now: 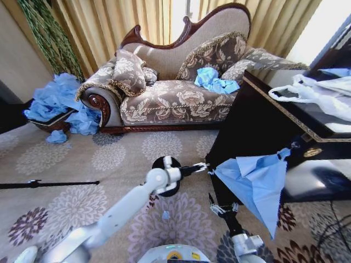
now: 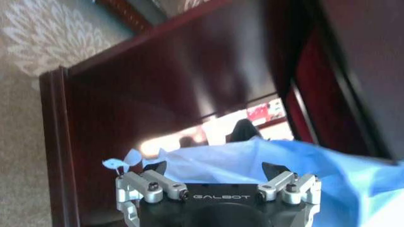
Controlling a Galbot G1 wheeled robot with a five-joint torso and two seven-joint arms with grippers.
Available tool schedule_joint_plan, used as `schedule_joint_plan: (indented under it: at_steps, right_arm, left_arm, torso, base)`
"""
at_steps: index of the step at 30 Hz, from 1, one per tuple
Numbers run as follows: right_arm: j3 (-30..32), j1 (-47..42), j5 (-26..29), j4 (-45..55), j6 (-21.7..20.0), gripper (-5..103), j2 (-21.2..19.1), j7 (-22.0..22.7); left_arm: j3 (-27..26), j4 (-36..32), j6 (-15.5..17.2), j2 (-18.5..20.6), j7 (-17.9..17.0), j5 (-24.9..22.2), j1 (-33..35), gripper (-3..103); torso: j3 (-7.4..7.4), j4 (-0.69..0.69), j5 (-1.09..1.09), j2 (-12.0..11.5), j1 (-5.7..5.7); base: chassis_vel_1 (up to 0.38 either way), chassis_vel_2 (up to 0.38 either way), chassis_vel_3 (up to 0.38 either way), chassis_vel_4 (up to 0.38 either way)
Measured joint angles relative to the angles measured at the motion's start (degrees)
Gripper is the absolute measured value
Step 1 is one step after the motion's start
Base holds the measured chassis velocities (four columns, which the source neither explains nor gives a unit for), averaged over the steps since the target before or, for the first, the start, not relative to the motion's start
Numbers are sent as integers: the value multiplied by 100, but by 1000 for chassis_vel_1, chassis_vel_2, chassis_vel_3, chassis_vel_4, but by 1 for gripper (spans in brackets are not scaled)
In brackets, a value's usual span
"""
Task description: Place a garbage bag over the trash bin.
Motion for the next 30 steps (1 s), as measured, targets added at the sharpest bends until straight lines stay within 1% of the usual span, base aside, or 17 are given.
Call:
schedule_joint_plan:
  at_steps: [1, 3, 5, 8, 10, 15, 23, 25, 30]
  right_arm:
    - [0, 0, 0, 0, 0, 100, 0, 0]
    - [27, 10, 4, -11, 5, 100, 9, 11]
    - [33, 12, 7, -14, 6, 100, 14, 12]
    - [50, 24, 16, -71, 40, 100, 54, 13]
    - [50, 25, 16, -80, 45, 100, 59, 13]
    - [53, 26, 27, -128, 62, 100, 58, 13]
    - [63, 84, 86, -189, 53, 100, -29, 23]
    - [60, 91, 88, -196, 52, 100, -31, 24]
    - [53, 116, 111, -230, 48, 100, -59, 25]
  left_arm:
    - [0, 0, 0, 0, 0, 0, 0, 100]
    - [174, 248, 0, -128, 9, 203, -107, 100]
    - [203, 288, 1, -144, 9, 250, -122, 100]
    - [294, 459, -14, -181, 11, 443, -131, 100]
    - [298, 487, -24, -185, 13, 464, -126, 100]
    - [270, 815, -149, -315, 25, 591, -102, 100]
    - [127, 1389, -277, -694, 3, 680, -183, 100]
    - [126, 1446, -278, -731, 8, 702, -194, 100]
    - [157, 1779, -279, -926, 133, 845, -259, 100]
  torso:
    - [0, 0, 0, 0, 0]
    - [0, 0, -1, 0, 0]
    - [0, 0, 0, 0, 0]
    - [0, 1, 0, 0, 0]
    - [-1, 1, 0, 0, 0]
    - [0, 1, -1, 0, 0]
    - [0, 0, -1, 0, 0]
    - [0, 0, -1, 0, 0]
    - [0, 0, -1, 0, 0]
  base:
    - [0, 0, 0, 0]
    - [0, 0, 0, 0]
    - [0, 0, 0, 0]
    - [0, 0, 0, 0]
    - [0, 0, 0, 0]
    - [0, 0, 0, 0]
    - [0, 0, 0, 0]
    - [0, 0, 0, 0]
    - [0, 0, 0, 0]
